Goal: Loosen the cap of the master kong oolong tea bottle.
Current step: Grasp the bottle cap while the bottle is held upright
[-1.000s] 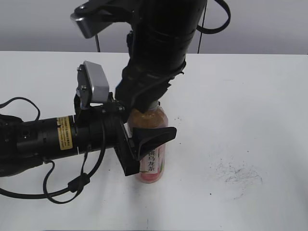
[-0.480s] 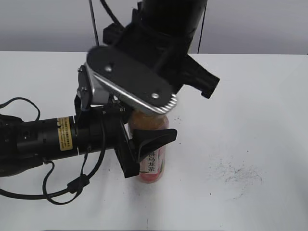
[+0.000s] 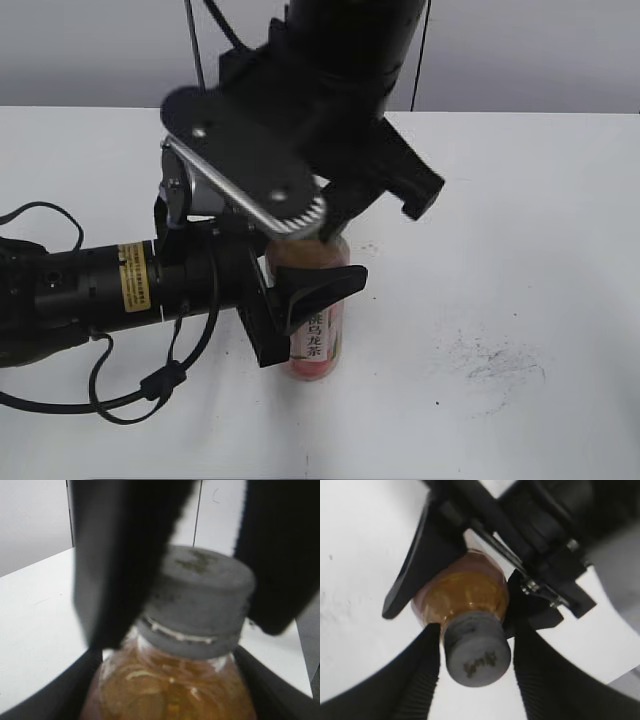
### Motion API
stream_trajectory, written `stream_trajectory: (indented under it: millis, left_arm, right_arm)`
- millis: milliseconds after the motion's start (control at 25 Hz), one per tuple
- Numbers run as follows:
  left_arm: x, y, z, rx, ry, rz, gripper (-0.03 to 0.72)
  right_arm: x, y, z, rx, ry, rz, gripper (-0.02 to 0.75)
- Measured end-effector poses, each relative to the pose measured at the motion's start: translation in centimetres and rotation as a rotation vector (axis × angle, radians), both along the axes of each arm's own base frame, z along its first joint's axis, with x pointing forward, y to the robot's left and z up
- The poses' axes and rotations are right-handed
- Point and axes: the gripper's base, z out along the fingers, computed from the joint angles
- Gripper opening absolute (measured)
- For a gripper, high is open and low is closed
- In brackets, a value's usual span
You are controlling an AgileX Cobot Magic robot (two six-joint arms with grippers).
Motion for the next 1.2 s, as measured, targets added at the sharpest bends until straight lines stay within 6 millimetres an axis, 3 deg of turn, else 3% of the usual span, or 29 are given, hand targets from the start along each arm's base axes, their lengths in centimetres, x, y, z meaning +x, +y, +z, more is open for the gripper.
stream_trajectory:
  millis: [120, 160, 440, 600, 720, 800, 1000, 1200]
  left_arm:
    - [0.01, 0.0, 0.01, -0.002, 0.002, 0.001, 0.448]
    - [0.01, 0.0, 0.01, -0.002, 0.002, 0.001, 0.448]
    - [0.01, 0.0, 0.01, -0.002, 0.002, 0.002, 0.448]
    - [0.01, 0.0, 0.01, -0.002, 0.002, 0.002, 0.448]
    - [0.03, 0.01, 0.01, -0.002, 0.003, 0.005, 0.448]
    - [0.05, 0.01, 0.0, -0.003, 0.007, 0.007, 0.448]
    - [0.06, 0.02, 0.01, -0.003, 0.007, 0.008, 0.448]
    - [0.04, 0.01, 0.0, -0.002, 0.006, 0.005, 0.448]
  right_arm:
    - [-0.04, 0.03, 0.0, 0.072, 0.093, -0.413, 0.543]
    - [-0.04, 0.04, 0.0, 0.092, 0.119, -0.531, 0.559]
    - [0.06, -0.05, 0.0, 0.241, 0.297, -1.43, 0.54]
    - [0.34, -0.28, 0.01, 0.293, 0.306, -1.687, 0.501]
    - [0.33, -0.27, 0.01, 0.301, 0.317, -1.731, 0.4]
    - [0.19, -0.15, 0.01, 0.297, 0.32, -1.706, 0.276]
    - [0.16, -0.07, -0.03, 0.246, 0.267, -1.439, 0.271]
    - [0.06, -0.01, -0.04, 0.144, 0.166, -0.893, 0.272]
